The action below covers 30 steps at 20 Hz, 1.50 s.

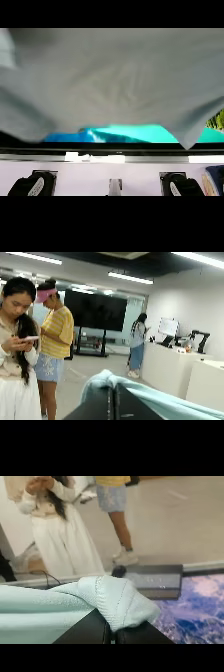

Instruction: Fold the shirts.

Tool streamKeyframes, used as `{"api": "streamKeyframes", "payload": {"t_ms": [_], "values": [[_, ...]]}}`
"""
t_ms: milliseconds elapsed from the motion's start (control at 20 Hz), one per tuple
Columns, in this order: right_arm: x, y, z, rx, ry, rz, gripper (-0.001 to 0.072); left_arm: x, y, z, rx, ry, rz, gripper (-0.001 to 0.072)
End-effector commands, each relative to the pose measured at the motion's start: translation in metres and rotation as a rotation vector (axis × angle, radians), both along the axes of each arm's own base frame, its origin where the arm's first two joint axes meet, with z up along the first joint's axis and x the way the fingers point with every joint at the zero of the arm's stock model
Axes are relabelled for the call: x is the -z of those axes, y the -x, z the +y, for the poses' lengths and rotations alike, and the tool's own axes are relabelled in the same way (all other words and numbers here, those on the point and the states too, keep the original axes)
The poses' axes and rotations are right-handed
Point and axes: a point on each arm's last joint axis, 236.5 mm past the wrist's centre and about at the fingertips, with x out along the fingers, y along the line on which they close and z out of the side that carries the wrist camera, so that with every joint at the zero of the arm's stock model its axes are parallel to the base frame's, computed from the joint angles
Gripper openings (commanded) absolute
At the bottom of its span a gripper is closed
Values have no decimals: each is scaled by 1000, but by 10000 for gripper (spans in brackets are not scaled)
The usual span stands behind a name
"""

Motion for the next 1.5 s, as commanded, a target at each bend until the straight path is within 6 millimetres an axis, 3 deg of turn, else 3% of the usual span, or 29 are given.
{"api": "streamKeyframes", "payload": {"t_ms": [0, 150, 250, 400, 550, 700, 800, 1000, 1050, 1100, 1150, 1200, 1300, 1400, 1450], "values": [[65, -20, -26, 121, 33, 282, 30, 65, -48, 10, -49, -89, 271, 32], [182, -55, -24, 141, 81, 767, 32, 174, -120, 16, -18, -123, 666, 32], [258, -86, -19, 136, 112, 989, 33, 262, -165, 20, 13, -111, 915, 32], [350, -165, -7, 161, 41, 1022, 33, 401, -216, 26, 34, -42, 1207, 32], [398, -237, 13, 164, -104, 942, 33, 492, -257, 19, 70, 79, 1343, 33], [414, -284, 41, 116, -288, 836, 32, 533, -290, 6, 115, 229, 1374, 33], [427, -298, 53, 102, -375, 825, 32, 550, -307, -1, 128, 315, 1375, 33], [474, -294, 62, 113, -422, 944, 33, 586, -306, -22, 167, 328, 1457, 33], [479, -290, 63, 116, -422, 969, 66, 590, -301, -27, 181, 316, 1479, 71], [477, -288, 59, 121, -403, 972, 231, 590, -295, -29, 207, 287, 1498, 213], [471, -284, 50, 122, -366, 982, 467, 588, -286, -25, 230, 246, 1529, 420], [463, -275, 31, 122, -295, 1005, 509, 587, -273, -13, 235, 195, 1584, 501], [449, -248, -22, 152, -218, 1082, 508, 593, -229, 34, 178, 51, 1771, 498], [449, -198, -71, 176, -222, 1234, 476, 601, -172, 80, 61, -12, 1988, 498], [453, -167, -85, 167, -232, 1340, 476, 604, -144, 87, 56, -9, 2068, 499]]}}
